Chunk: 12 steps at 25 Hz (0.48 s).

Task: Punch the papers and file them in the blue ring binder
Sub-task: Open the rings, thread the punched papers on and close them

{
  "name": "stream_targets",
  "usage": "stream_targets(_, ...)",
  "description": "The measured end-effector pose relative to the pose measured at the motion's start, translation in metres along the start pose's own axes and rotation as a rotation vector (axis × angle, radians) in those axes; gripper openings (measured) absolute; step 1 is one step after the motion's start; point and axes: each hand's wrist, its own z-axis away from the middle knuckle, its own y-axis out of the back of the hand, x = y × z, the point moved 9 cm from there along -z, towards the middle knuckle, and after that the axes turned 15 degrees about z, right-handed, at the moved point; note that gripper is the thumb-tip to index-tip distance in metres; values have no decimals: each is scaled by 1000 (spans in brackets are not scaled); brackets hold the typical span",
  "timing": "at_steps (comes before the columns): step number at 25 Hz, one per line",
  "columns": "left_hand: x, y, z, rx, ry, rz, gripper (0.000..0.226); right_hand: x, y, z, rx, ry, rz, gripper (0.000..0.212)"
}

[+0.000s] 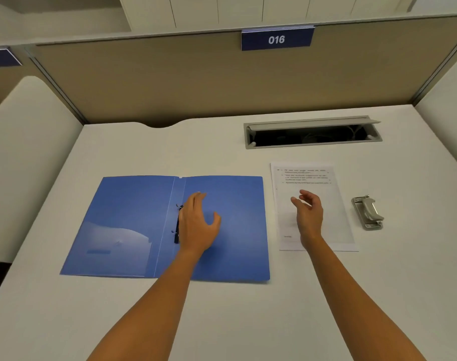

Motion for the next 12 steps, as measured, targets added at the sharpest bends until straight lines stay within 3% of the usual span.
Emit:
stream_targets(2, 27, -38, 1, -80, -42, 57, 52, 14, 28, -10, 67, -40, 112, 35)
stream_targets(5, 67, -111, 17, -366, -133, 36, 51, 35, 63, -21, 137, -111, 394, 48)
stream_targets(8, 84, -171, 41, -628, -165, -150, 60, 47, 92, -27, 190, -187, 681, 61)
stream_targets(12, 76, -205, 59, -796, -130, -382, 64, 61, 111, -30, 152, -231, 854, 73)
